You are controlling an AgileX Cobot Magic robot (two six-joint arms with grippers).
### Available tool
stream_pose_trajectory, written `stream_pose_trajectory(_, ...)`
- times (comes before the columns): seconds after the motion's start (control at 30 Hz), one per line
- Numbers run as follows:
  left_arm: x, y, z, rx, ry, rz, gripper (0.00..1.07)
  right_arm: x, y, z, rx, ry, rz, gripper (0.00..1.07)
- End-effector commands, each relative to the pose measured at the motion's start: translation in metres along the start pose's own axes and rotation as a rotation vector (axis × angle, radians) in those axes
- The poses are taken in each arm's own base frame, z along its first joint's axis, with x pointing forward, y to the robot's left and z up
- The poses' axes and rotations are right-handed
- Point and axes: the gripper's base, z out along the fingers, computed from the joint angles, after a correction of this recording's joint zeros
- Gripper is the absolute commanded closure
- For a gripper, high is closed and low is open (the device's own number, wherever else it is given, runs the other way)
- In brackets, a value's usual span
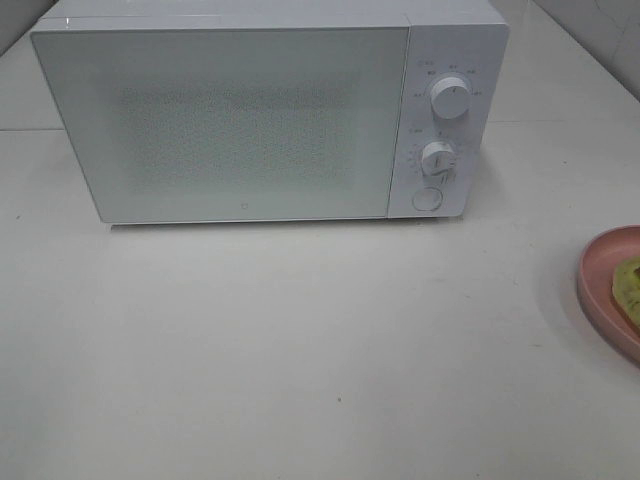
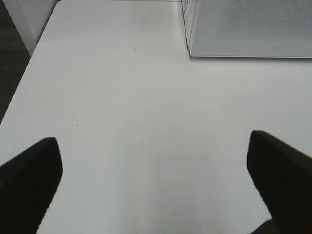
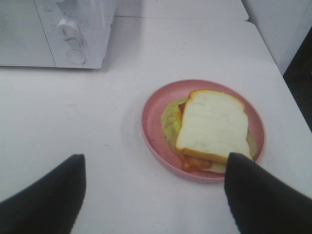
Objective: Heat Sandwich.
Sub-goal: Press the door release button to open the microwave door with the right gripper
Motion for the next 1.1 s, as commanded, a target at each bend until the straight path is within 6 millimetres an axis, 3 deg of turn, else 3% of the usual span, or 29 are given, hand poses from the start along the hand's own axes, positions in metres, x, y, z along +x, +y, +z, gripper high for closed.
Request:
stream_pose_trajectory(0.03,0.001,0.0,-0.003,0.004,-0.035,-0.001,0.09,0.002,0.0,-0.003,0.0,-0.031,0.014,0.32)
stream_pose_trajectory(0.67,0.001,0.0,-0.003,0.004,-0.035,-0.001,0.09,0.002,0.0,-0.004,-0.005,-0.034,0.016,0.32)
stream_pose_trajectory(0.87,0.001,0.0,-0.003,0.004,-0.035,-0.001,0.09,-0.012,0.001,-0.005,-0.01,-0.061,0.017,0.32)
stream_pose_trajectory(1.1,0.001,0.0,-0.003,0.004,-0.035,-0.001,0.09,-0.032,0.002,0.011,-0.016,-0.062,0.009,0.32)
